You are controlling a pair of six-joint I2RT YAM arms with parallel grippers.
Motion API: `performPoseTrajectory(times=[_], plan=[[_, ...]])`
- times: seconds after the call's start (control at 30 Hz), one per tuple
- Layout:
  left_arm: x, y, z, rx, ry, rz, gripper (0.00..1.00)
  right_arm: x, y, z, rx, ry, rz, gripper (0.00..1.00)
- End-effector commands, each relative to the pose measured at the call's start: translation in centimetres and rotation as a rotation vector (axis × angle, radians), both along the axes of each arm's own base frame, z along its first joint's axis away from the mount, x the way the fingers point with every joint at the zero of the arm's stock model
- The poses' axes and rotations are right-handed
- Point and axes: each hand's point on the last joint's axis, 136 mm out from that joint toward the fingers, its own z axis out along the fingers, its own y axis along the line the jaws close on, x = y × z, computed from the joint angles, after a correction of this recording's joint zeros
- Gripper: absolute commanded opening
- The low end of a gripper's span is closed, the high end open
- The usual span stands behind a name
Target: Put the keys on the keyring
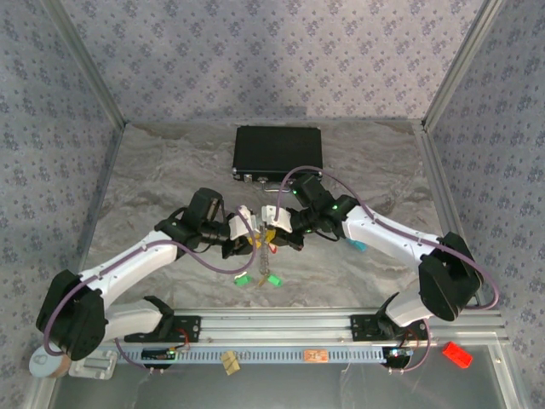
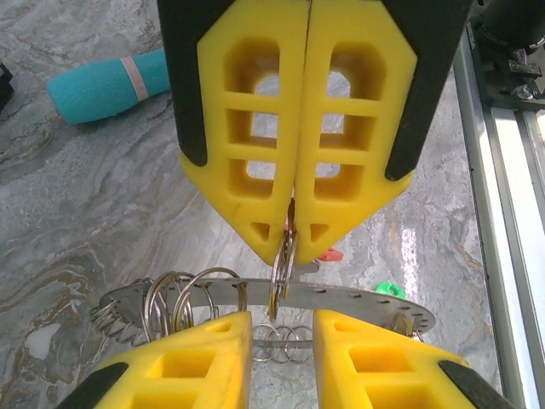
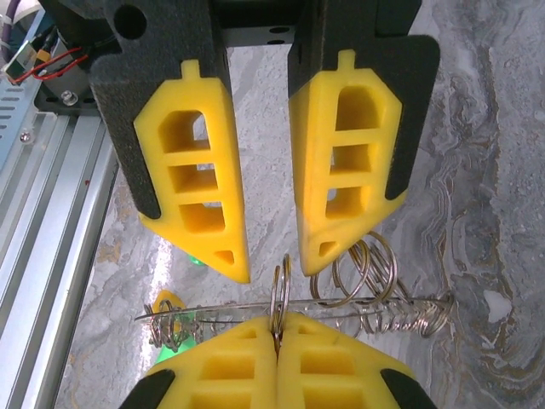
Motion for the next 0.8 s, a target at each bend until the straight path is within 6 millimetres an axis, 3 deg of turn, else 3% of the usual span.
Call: performPoseTrajectory(times=[0.0, 0.47, 0.77], plan=[[0.7, -1.0, 2.7, -0.102, -0.073, 0.006, 0.25, -1.1, 0.4, 0.5, 0.042, 0.012, 0.045, 0.0], [-0.4, -1.0, 2.8, -0.164, -0.033, -0.04, 0.2, -1.1, 0.2, 0.0, 0.051, 0.026, 0.035, 0.0], [-0.9, -0.8, 2.3, -0.176, -0.01, -0.049, 0.26, -0.9, 0.2, 0.1, 0.061, 0.034, 0.031, 0.0]])
